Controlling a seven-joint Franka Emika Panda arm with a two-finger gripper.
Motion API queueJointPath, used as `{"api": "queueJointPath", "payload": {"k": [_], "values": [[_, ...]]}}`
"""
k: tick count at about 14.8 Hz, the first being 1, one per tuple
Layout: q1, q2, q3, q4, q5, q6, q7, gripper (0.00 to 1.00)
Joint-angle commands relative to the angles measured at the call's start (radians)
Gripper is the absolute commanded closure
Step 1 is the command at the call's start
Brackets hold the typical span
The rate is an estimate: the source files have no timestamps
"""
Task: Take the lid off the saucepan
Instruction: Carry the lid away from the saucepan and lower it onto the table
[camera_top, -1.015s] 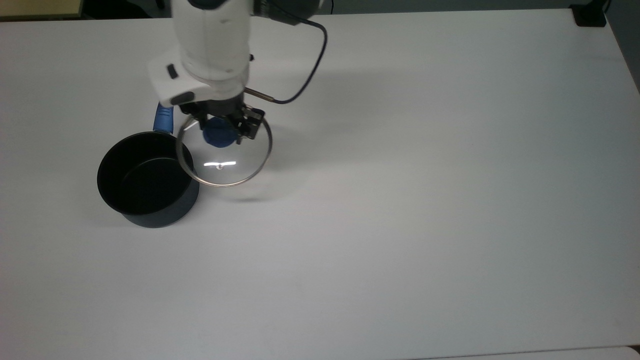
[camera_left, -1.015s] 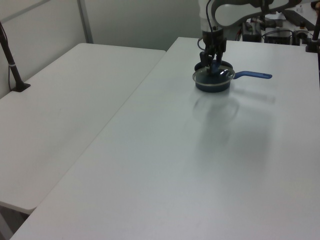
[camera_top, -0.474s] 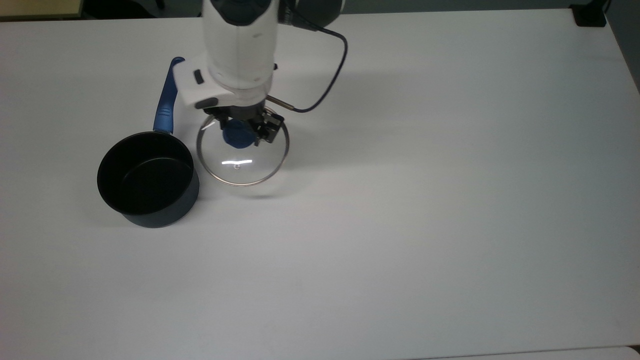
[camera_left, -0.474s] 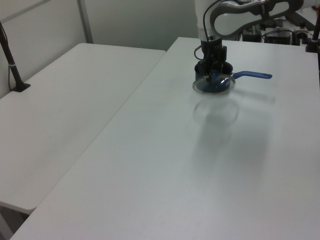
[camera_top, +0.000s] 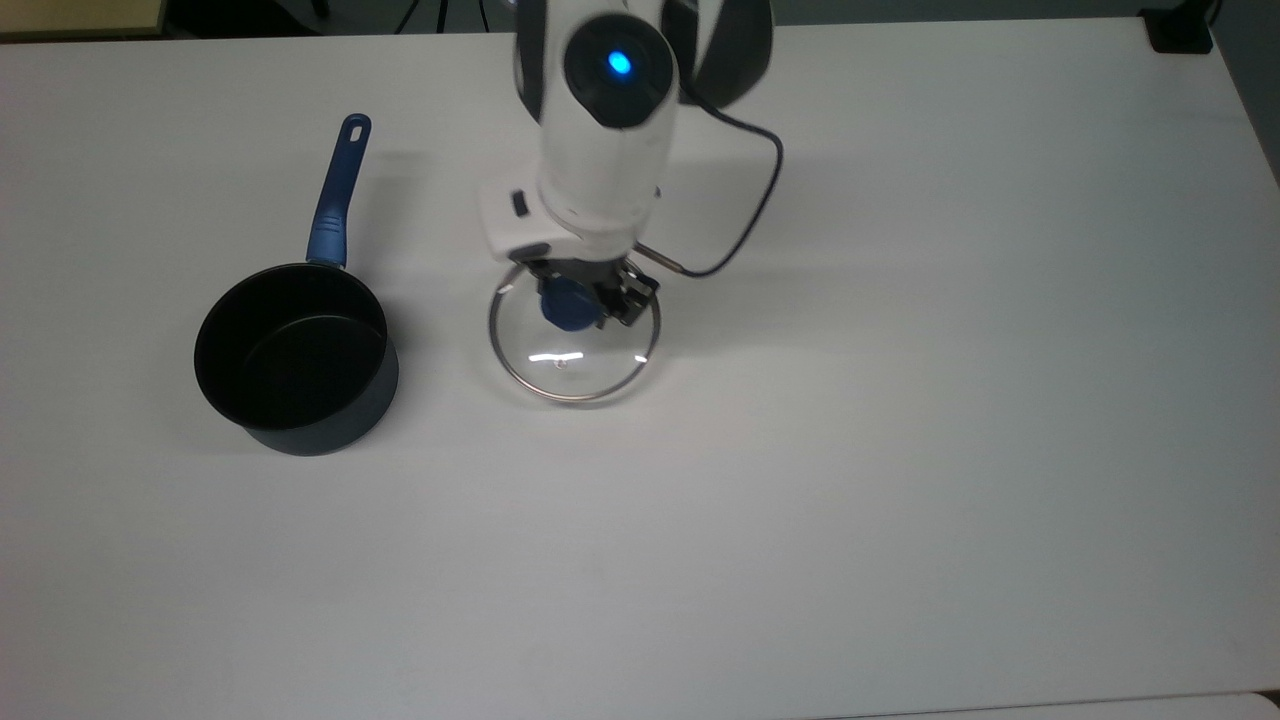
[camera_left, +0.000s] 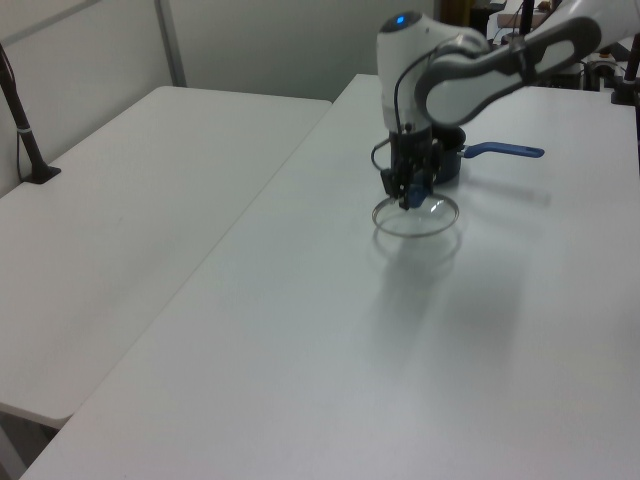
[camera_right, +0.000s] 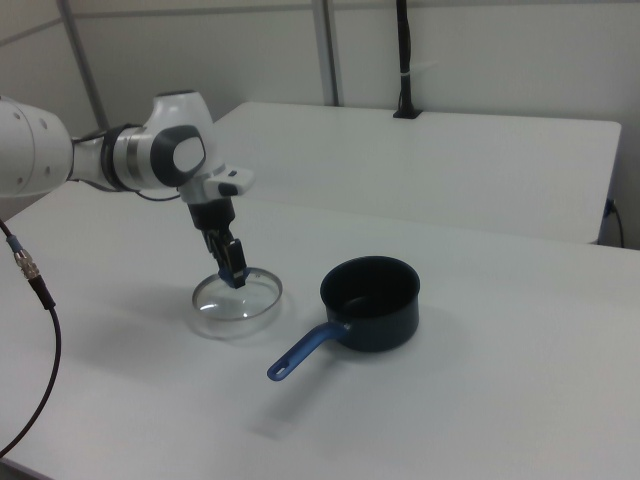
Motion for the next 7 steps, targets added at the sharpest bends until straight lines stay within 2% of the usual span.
{"api": "queueJointPath", "payload": {"k": [1, 7], "values": [[0.013, -0.009, -0.003, -0.020, -0.017, 0.029, 0.047, 0.54], [0.015, 0.011, -0.001, -0.022, -0.017, 0.030, 0.061, 0.53]]}}
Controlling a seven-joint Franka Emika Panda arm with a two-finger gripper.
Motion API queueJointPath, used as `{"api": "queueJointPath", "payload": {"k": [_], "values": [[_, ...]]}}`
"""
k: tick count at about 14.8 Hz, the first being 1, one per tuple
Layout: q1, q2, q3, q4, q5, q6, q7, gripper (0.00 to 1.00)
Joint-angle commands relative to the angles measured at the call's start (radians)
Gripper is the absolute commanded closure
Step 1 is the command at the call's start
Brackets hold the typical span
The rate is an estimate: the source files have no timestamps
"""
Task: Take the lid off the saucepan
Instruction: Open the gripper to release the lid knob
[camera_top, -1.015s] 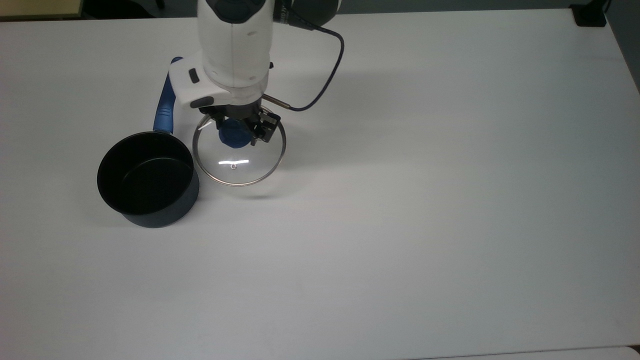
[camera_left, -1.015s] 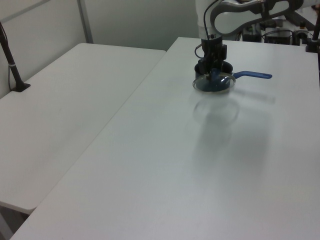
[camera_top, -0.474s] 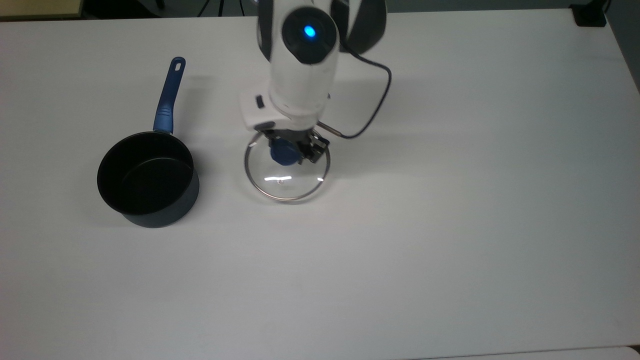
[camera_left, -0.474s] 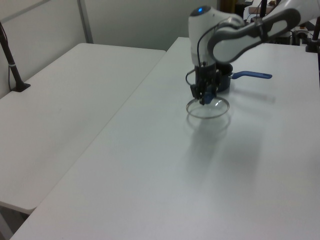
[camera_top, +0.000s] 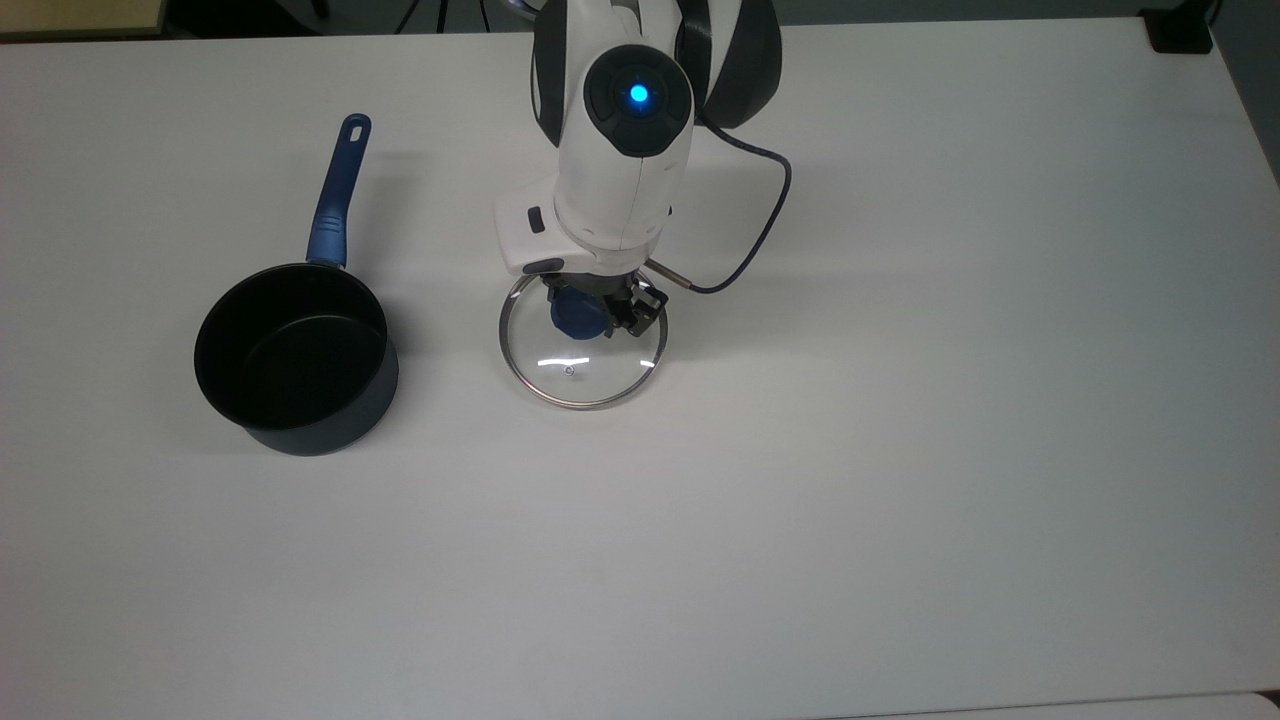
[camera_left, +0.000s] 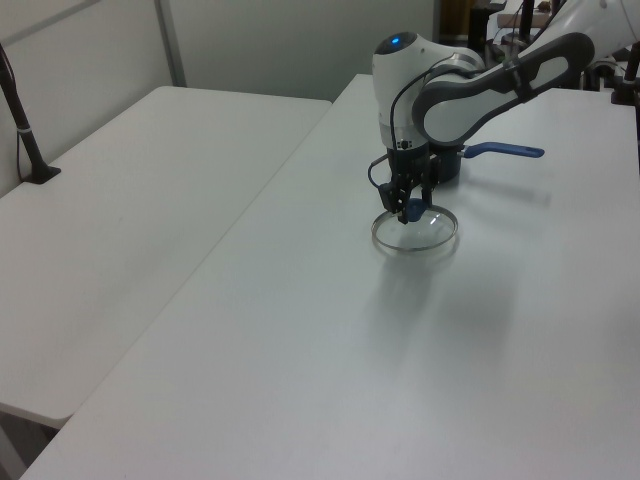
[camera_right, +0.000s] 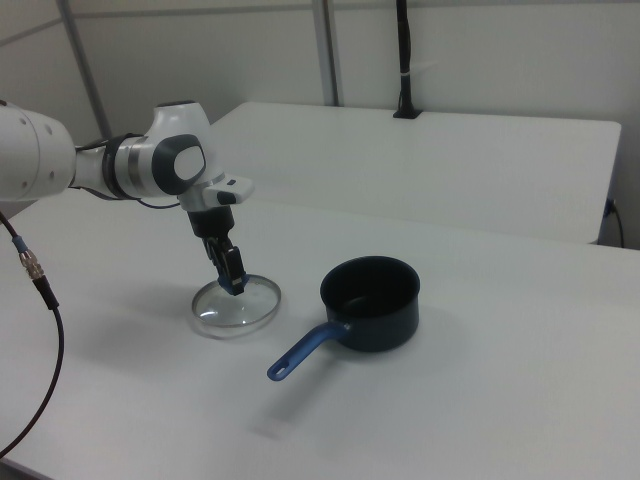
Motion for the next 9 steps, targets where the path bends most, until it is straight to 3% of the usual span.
{"api": "queueJointPath", "payload": {"k": [1, 9], "values": [[0.008, -0.011, -0.004, -0.018, -0.016, 0.017, 0.031, 0.53], [0.011, 0.013, 0.002, -0.015, -0.025, 0.017, 0.031, 0.49]]}}
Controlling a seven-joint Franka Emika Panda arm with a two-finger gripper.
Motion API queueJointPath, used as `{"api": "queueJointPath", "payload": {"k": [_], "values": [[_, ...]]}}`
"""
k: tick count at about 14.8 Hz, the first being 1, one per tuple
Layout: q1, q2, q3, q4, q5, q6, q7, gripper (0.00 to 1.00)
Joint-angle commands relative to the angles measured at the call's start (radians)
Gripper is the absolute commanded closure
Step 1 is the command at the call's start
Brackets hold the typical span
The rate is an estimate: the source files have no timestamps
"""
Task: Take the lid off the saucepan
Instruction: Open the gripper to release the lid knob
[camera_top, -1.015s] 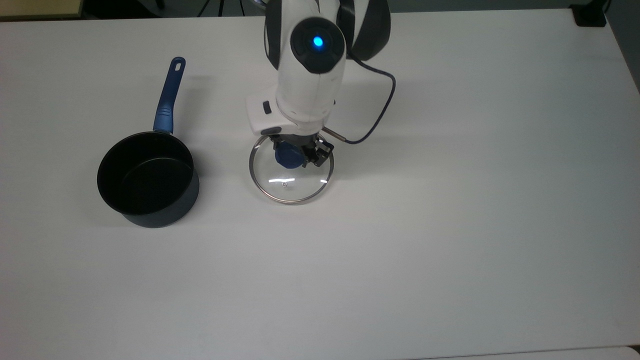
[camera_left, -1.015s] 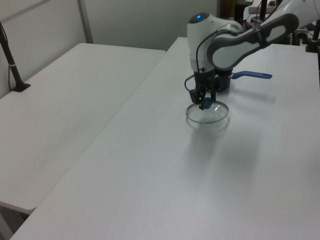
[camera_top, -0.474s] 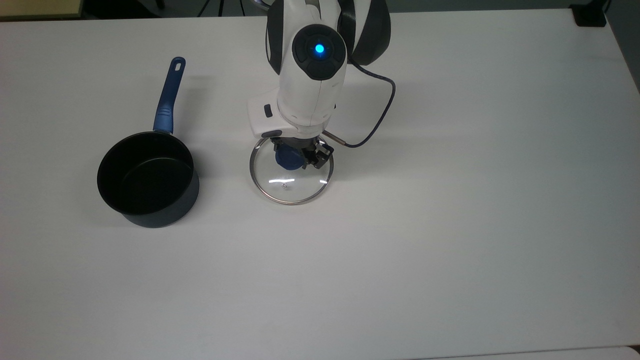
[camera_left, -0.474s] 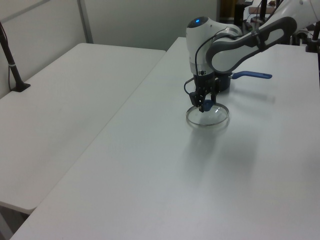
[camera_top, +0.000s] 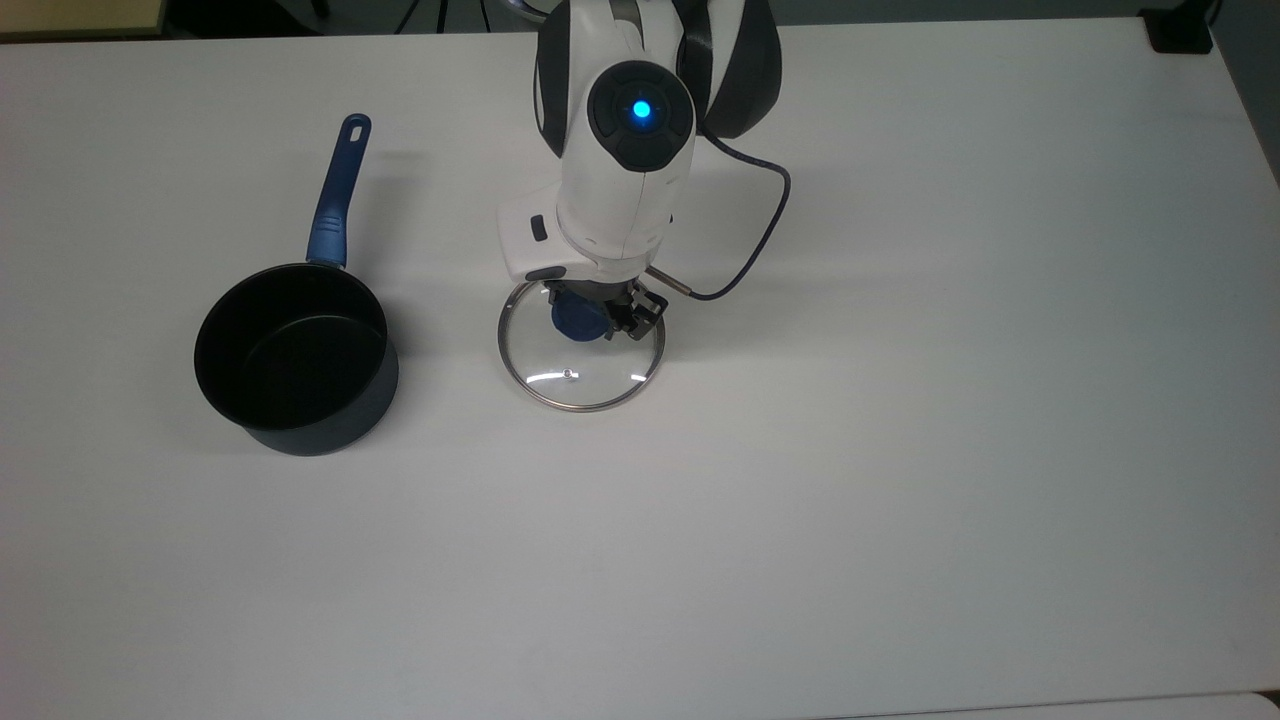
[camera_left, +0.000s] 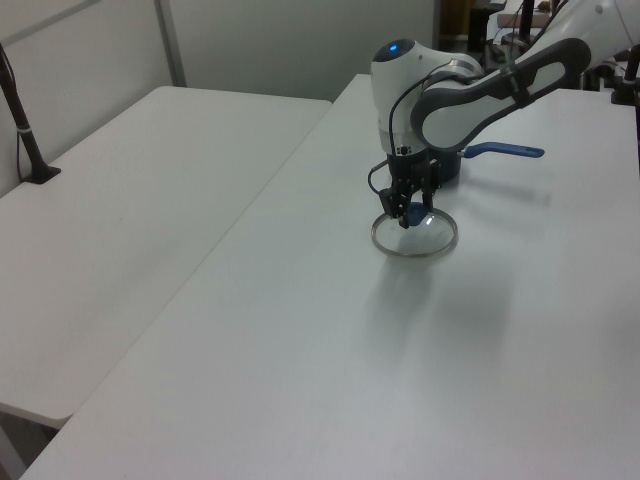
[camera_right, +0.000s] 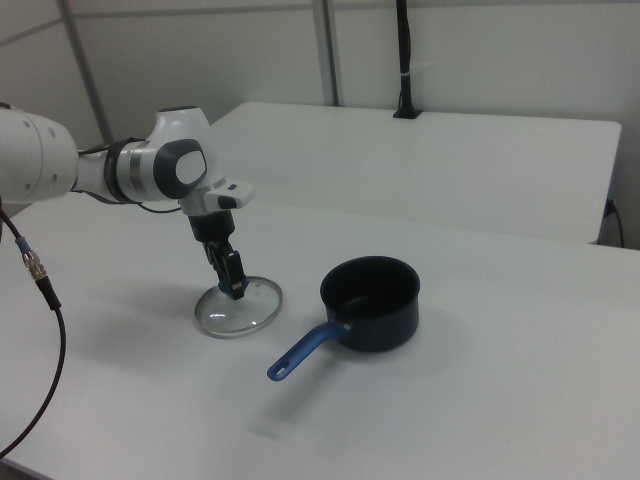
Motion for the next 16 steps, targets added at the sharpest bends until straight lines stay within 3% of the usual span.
{"api": "queueJointPath", "payload": {"k": [1, 3, 4, 6, 11, 15, 16], "values": [[0.009, 0.000, 0.004, -0.015, -0.029, 0.017, 0.027, 0.48], [0.009, 0.008, 0.004, -0.015, -0.030, 0.014, 0.026, 0.36], [0.009, 0.011, 0.007, -0.015, -0.035, 0.014, 0.026, 0.19], [0.009, 0.020, 0.016, -0.015, -0.050, 0.008, 0.026, 0.01], [-0.020, -0.039, 0.018, 0.008, -0.055, -0.032, 0.003, 0.00], [-0.077, -0.144, 0.022, 0.010, -0.036, -0.118, -0.157, 0.00], [-0.102, -0.170, 0.044, 0.010, -0.035, -0.141, -0.206, 0.00]]}}
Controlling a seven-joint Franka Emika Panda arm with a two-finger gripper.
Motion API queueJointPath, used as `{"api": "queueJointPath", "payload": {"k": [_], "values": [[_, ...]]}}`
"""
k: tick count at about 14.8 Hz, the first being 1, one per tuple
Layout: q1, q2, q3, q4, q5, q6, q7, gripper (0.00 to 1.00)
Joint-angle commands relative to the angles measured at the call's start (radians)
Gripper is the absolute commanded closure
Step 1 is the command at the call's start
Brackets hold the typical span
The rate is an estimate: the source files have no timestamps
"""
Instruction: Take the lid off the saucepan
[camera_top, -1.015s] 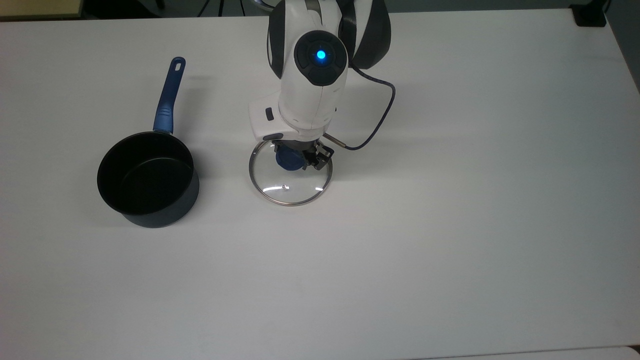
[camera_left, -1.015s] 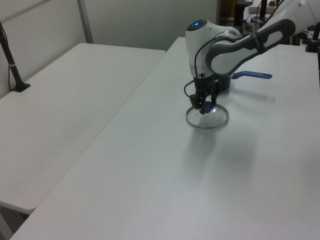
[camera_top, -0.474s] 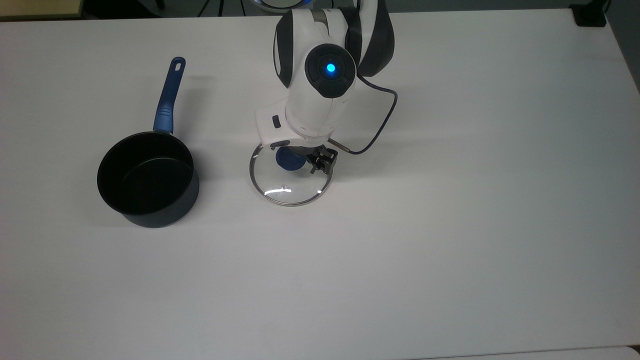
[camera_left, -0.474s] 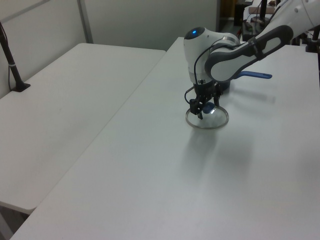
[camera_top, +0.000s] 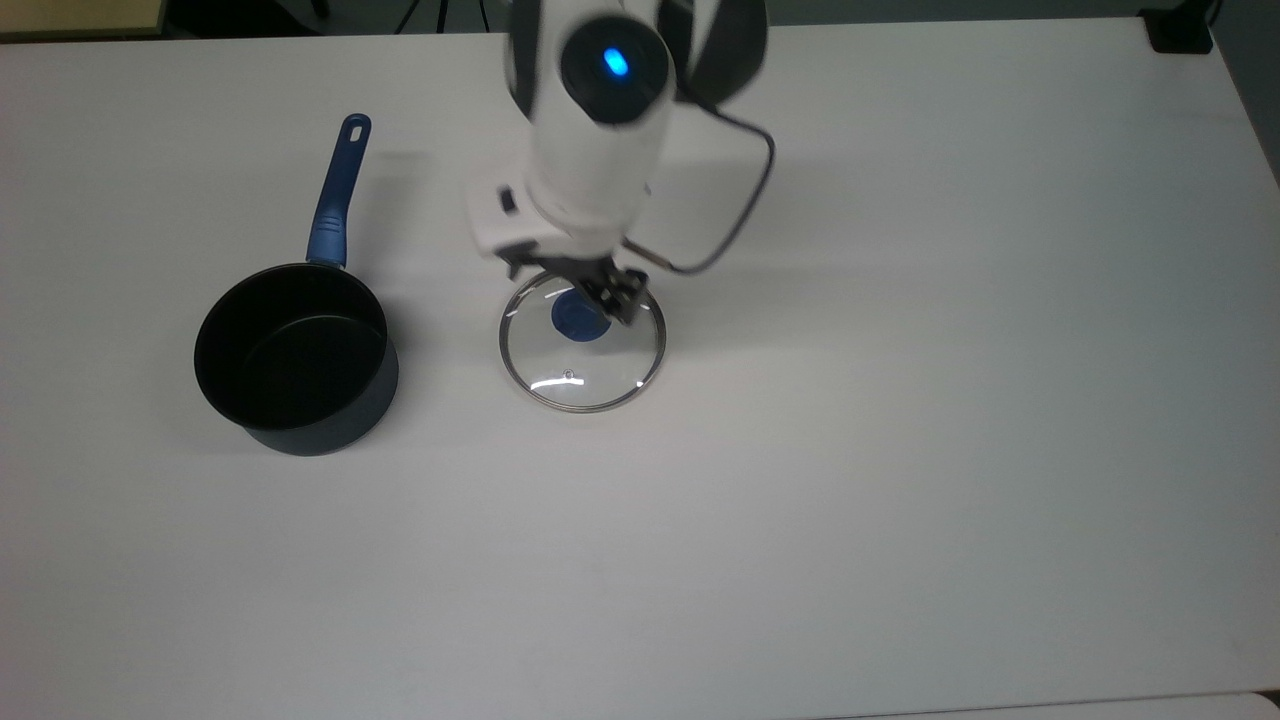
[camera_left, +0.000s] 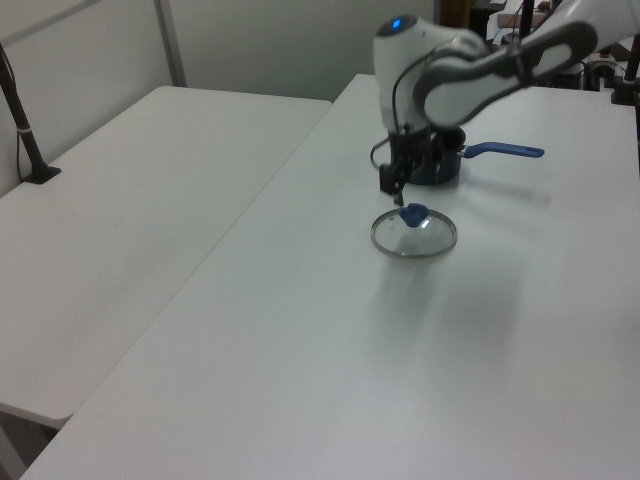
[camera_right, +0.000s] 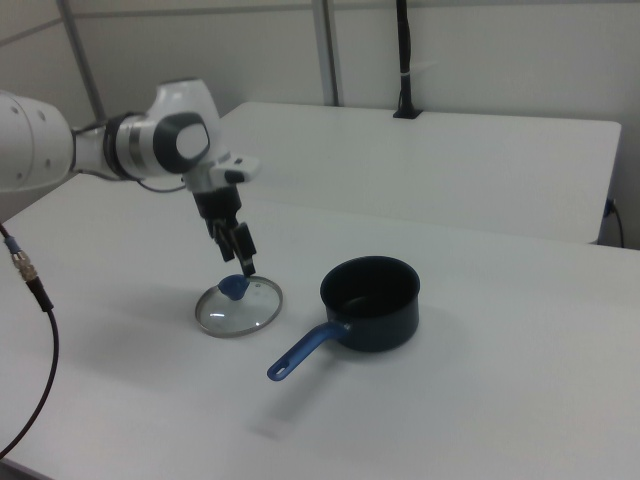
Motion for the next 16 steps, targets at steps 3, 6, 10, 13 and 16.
{"api": "queueJointPath", "payload": {"k": [3, 6, 10, 13, 16], "values": [[-0.162, -0.207, 0.095, -0.030, 0.045, -0.183, -0.311, 0.00], [-0.303, -0.303, 0.170, -0.032, 0.051, -0.254, -0.473, 0.00], [-0.392, -0.416, 0.172, -0.053, 0.079, -0.254, -0.573, 0.00], [-0.392, -0.423, 0.172, -0.073, 0.088, -0.246, -0.572, 0.00], [-0.374, -0.422, 0.157, -0.072, 0.105, -0.251, -0.558, 0.00]]}}
